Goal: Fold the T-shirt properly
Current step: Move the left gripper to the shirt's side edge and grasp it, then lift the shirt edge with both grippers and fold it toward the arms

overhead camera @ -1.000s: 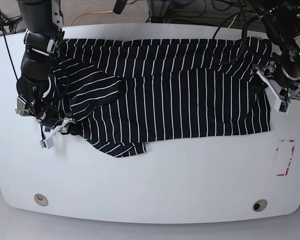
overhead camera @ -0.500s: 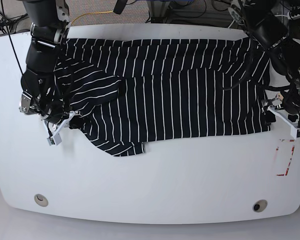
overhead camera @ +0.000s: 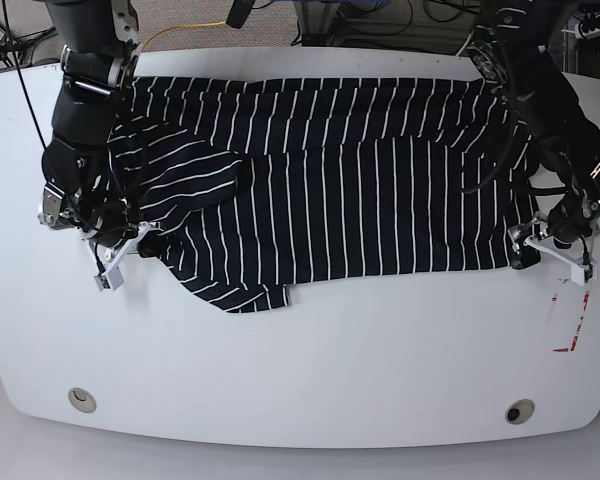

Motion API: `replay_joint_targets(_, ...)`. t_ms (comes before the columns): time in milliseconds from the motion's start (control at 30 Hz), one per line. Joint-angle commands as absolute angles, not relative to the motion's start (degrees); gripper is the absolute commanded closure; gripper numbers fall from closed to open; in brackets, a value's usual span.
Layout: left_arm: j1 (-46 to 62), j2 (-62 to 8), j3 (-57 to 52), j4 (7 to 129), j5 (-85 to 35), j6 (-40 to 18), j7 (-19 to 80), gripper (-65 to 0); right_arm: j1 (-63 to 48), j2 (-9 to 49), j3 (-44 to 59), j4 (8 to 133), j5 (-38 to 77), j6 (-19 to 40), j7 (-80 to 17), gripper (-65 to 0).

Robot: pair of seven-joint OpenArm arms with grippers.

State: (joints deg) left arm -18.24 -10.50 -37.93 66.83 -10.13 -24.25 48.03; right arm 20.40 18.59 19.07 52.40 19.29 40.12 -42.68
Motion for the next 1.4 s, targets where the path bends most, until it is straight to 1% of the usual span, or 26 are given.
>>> replay_joint_targets(0,-20.4,-12.5,-37.8,64.0,-11.0,-22.0,45.2,-61.8,21.2,19.5,19.1,53.1,18.2,40.0,-43.7,0.0)
replay_joint_targets(67,-20.9,-13.2,-36.5,61.4,-11.2,-21.1,43.8,-61.8,21.2,19.5,19.1,53.1,18.2,40.0,-43.7,0.0)
replay_joint_targets(133,-21.0,-13.9,-34.9,60.1,-11.3,-21.3,43.0,-61.8,21.2,19.5,19.2,53.1,18.2,40.0,-43.7,0.0)
replay_joint_targets(233,-21.0,-14.0,-32.2,59.8,-11.4,-21.6,42.9,-61.8,21.2,19.5,19.2,53.1,18.2,40.0,-43.7,0.0)
replay_joint_targets(400,-21.0,-13.9,-31.3,59.7,-11.4,-22.0,42.9,-60.3,21.2,19.5,19.2,53.1,18.2,40.0,-43.7,0.0)
replay_joint_targets(467,-21.1,-13.8,-30.5,59.6,-11.4,-21.9,42.9,-53.3,21.2,19.5,19.2,53.7,18.2,40.0,-43.7,0.0)
replay_joint_targets(567,-21.1,-13.8,-29.2,59.6,-11.4,-21.8,42.9,-38.1,20.8,19.4,19.3,56.5,18.2,40.0,-43.7,0.0)
replay_joint_targets(667,-21.1,-13.8,-28.9,59.6,-11.3,-21.7,42.9,-24.9,20.8,19.4,19.3,57.6,18.2,40.0,-43.7,0.0)
replay_joint_targets(700,-21.1,-13.8,-28.9,59.7,-11.3,-21.7,42.9,-19.4,20.8,19.4,19.2,57.6,18.2,40.0,-43.7,0.0)
replay_joint_targets(867,-21.1,-14.1,-28.8,60.0,-11.2,-22.0,43.1,-0.8,21.2,19.6,19.0,57.6,18.1,40.0,-43.7,0.0)
replay_joint_targets(1000,-21.2,-14.3,-27.6,60.5,-11.5,-22.5,43.2,0.0,21.3,19.8,19.0,60.5,17.9,40.0,-43.8,0.0)
replay_joint_targets(1167,-20.4,-14.3,-27.4,68.4,-11.2,-27.0,44.2,0.0,21.1,19.9,19.2,67.7,17.7,40.0,-48.8,0.0)
replay_joint_targets(1367,-20.2,-14.0,-27.3,76.9,-11.4,-31.5,51.6,0.0,20.9,19.9,19.2,75.1,17.7,40.0,-52.4,0.0)
